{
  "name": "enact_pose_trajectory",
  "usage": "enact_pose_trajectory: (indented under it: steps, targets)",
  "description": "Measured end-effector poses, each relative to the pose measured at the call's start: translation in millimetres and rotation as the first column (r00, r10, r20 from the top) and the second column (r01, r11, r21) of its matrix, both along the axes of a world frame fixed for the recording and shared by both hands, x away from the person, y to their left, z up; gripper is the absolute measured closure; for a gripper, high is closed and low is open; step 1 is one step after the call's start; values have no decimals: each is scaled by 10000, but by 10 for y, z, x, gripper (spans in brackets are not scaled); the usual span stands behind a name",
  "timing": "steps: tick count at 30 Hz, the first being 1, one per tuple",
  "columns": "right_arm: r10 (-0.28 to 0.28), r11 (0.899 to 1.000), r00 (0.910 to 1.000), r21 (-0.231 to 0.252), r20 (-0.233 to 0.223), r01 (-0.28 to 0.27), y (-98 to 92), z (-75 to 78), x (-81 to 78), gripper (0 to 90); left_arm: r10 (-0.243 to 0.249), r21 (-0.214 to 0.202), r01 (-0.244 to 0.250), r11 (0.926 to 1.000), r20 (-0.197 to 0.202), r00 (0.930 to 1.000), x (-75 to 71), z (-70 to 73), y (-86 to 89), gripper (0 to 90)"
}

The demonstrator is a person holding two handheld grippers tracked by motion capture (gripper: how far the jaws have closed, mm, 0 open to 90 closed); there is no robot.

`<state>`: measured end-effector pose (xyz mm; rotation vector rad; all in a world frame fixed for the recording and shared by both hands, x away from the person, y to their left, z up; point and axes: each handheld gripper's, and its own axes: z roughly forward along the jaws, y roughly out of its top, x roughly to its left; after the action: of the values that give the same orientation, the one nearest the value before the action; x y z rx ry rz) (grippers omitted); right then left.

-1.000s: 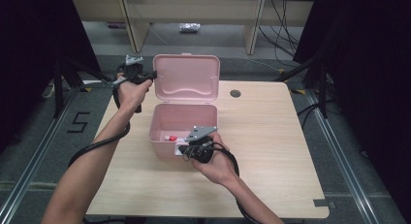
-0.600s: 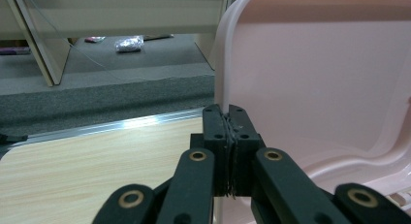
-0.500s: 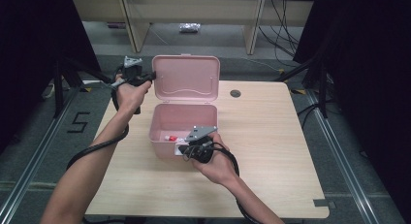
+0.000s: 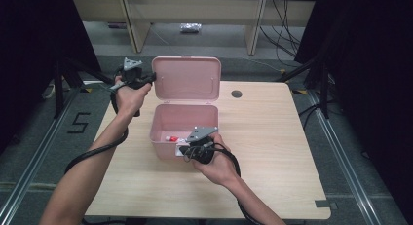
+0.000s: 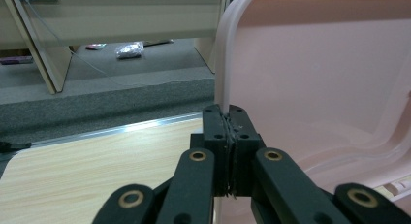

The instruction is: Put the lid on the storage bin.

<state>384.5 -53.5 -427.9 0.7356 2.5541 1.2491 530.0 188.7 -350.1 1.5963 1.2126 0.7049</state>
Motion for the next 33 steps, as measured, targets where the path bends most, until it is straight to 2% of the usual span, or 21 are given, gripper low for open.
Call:
enact_pose_trajectory:
  steps: [4,27,28,31,33]
  targets:
    - [56,9999,10000,-140,-27,-57,-11,12,2,900,3,-21,-3,10000,26,10000,-17,-1,1,884]
    - [45,9999,10000,-144,-26,-45,-11,11,0,900,-106,223,99,9997,325,9994,-159,3,6,884]
    - [55,10000,10000,-23,46,-55,-2,-2,2,900,-87,243,79,9997,334,9994,-166,3,4,884]
    - [98,9999,10000,-134,16,-98,-11,8,2,900,-94,258,84,9996,384,9992,-184,1,3,884]
    - [5,10000,10000,-11,19,-5,-2,-2,-3,900,-82,270,72,9996,391,9992,-200,1,3,883]
